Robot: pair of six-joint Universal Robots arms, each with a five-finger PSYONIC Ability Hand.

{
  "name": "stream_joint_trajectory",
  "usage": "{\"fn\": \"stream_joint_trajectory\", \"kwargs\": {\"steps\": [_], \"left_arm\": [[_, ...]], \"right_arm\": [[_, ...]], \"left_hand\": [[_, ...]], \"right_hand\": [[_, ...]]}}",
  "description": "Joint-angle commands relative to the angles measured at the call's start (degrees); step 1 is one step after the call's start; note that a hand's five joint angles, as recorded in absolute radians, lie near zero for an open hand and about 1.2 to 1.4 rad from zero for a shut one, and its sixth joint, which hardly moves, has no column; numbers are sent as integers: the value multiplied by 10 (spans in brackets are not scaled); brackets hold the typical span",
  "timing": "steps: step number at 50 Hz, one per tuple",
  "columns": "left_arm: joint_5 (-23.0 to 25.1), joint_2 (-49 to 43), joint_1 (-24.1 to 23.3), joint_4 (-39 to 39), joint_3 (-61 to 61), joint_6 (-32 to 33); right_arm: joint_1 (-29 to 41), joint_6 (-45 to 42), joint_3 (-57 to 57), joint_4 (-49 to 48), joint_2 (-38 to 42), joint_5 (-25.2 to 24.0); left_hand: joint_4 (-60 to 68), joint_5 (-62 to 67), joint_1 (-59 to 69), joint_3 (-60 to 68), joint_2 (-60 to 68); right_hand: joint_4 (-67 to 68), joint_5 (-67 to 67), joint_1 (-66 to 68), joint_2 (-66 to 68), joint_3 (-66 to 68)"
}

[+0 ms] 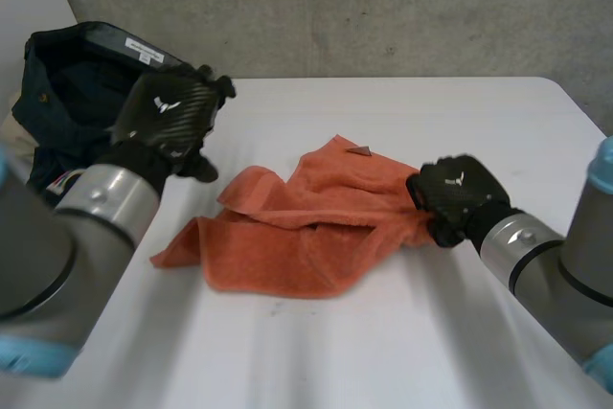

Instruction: Fold the laundry.

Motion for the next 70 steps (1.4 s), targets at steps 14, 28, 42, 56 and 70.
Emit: {"fn": "stream_joint_trajectory", "kwargs": {"steps": [14, 28, 42, 56, 70], "left_arm": [[24, -378, -47, -84, 248, -7], [8, -325, -55, -95, 303, -26], [16, -213, -26, -154, 200, -19], [15, -355, -9, 82, 559, -2], [10, -253, 0, 186, 351, -33]], "right_arm": [[25, 2, 5, -3, -66, 1], [16, -2, -1, 8, -62, 6], [5, -81, -46, 79, -6, 4], [16, -71, -360, -125, 119, 139], [16, -61, -291, -183, 73, 82]], "left_hand": [[11, 13, 0, 3, 4], [574, 576, 563, 567, 567], [574, 576, 563, 567, 567], [574, 576, 563, 567, 567], [574, 576, 563, 567, 567]], "right_hand": [[115, 148, 169, 126, 119], [115, 148, 169, 126, 119], [115, 148, 169, 126, 119], [115, 148, 169, 126, 119], [115, 148, 169, 126, 119]]}}
